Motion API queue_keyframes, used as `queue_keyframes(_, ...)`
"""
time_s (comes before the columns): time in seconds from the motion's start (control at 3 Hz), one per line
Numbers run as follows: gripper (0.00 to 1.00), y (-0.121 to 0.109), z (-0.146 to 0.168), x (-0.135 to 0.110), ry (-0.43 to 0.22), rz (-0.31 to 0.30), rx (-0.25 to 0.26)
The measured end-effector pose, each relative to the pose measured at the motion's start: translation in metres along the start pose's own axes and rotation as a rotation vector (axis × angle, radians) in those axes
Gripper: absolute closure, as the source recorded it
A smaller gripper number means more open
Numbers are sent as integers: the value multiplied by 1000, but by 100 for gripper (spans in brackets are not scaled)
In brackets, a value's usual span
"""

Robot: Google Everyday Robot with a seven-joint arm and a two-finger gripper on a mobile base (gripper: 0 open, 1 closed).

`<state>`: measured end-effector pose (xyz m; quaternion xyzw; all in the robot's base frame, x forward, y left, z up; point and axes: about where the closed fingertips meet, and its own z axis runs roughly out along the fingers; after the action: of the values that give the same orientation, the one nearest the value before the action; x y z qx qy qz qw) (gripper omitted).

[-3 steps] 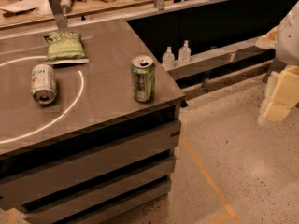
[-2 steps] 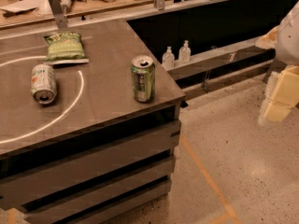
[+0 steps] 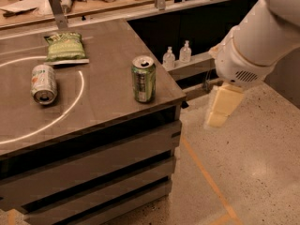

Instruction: Move green can near 7up can

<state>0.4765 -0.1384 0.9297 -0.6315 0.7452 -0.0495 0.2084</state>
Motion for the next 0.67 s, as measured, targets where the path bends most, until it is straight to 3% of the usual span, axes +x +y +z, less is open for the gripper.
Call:
queue_keyframes(0.33,0,-32,80,-113,-221,-41,35)
queue_keyframes(0.67,0,-34,83,-119,-235,-42,37)
